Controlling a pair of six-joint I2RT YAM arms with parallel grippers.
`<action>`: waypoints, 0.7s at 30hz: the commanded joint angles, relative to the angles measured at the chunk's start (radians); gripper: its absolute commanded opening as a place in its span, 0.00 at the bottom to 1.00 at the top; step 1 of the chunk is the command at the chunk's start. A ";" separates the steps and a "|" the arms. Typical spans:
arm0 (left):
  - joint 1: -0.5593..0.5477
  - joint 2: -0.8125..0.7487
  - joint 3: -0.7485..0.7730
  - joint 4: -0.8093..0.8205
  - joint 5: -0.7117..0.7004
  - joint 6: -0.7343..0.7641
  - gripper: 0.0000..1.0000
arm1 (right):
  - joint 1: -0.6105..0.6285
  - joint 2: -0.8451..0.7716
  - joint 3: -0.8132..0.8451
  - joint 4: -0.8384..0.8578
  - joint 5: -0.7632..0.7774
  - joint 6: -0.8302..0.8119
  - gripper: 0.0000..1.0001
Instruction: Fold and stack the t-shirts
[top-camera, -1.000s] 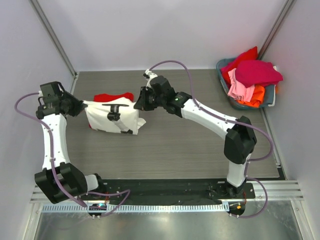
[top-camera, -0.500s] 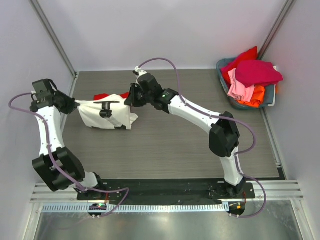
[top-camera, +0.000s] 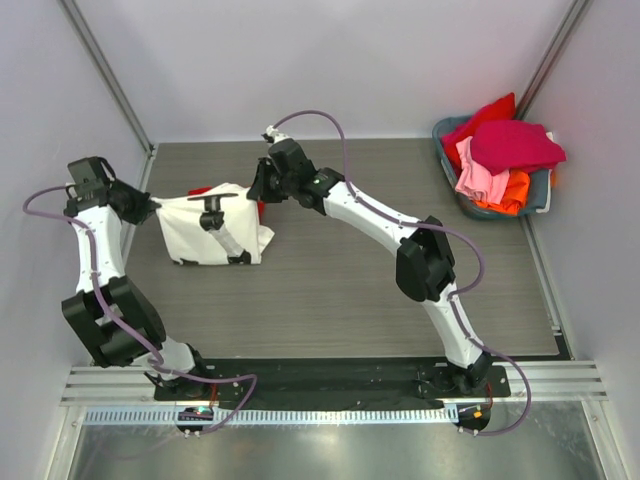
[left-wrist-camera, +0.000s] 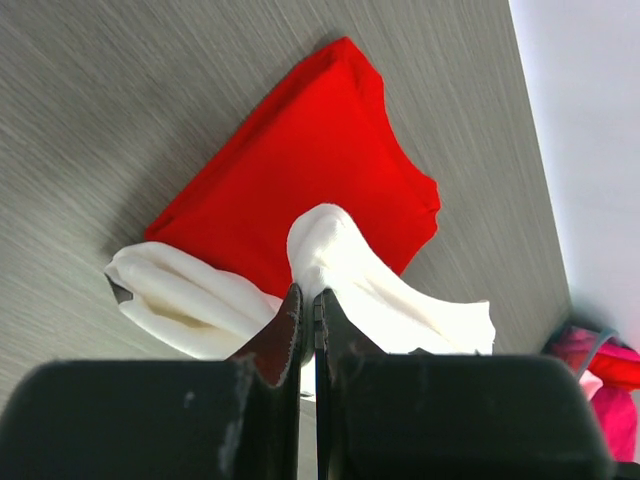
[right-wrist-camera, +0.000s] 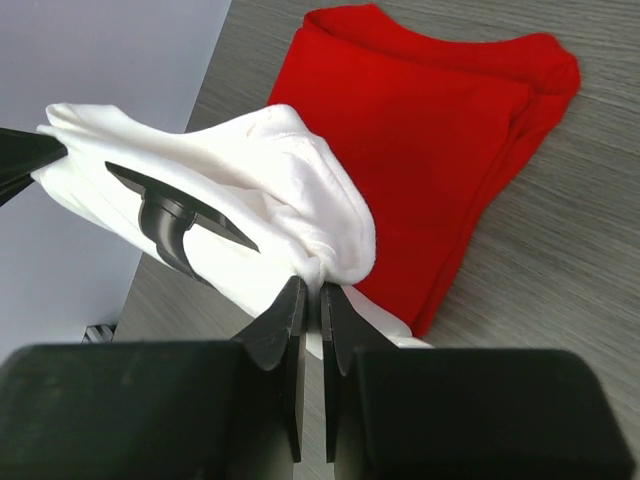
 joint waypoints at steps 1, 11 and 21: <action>0.023 0.013 0.054 0.088 0.008 -0.019 0.00 | -0.031 0.002 0.078 -0.009 0.015 0.004 0.01; 0.022 0.032 0.072 0.119 0.028 -0.050 0.00 | -0.079 0.059 0.149 -0.009 -0.024 0.019 0.01; 0.020 0.122 0.057 0.203 0.076 -0.105 0.00 | -0.105 0.151 0.242 -0.011 -0.072 0.035 0.01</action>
